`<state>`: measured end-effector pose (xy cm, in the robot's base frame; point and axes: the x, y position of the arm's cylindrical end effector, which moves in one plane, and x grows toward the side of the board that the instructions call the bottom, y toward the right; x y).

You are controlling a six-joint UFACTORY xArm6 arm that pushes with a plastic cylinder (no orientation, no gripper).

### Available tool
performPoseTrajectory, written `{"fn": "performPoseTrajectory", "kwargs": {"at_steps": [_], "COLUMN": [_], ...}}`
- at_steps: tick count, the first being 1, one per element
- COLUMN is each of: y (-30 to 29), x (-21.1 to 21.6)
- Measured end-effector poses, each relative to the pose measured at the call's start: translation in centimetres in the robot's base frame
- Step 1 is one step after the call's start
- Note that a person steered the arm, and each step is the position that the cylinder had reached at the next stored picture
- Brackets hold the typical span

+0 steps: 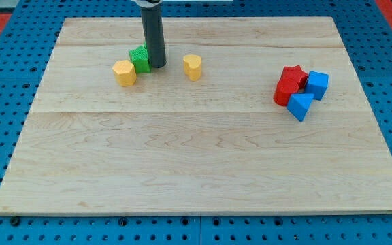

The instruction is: Push green star slightly up

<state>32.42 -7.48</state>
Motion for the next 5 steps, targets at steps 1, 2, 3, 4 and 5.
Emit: {"fn": "performPoseTrajectory", "kwargs": {"at_steps": [1, 2, 3, 4, 5], "y": [-1.4, -5.9, -9.5, -5.6, -10.7], "x": [-0.6, -1.4, -2.6, 0.7, 0.5]}}
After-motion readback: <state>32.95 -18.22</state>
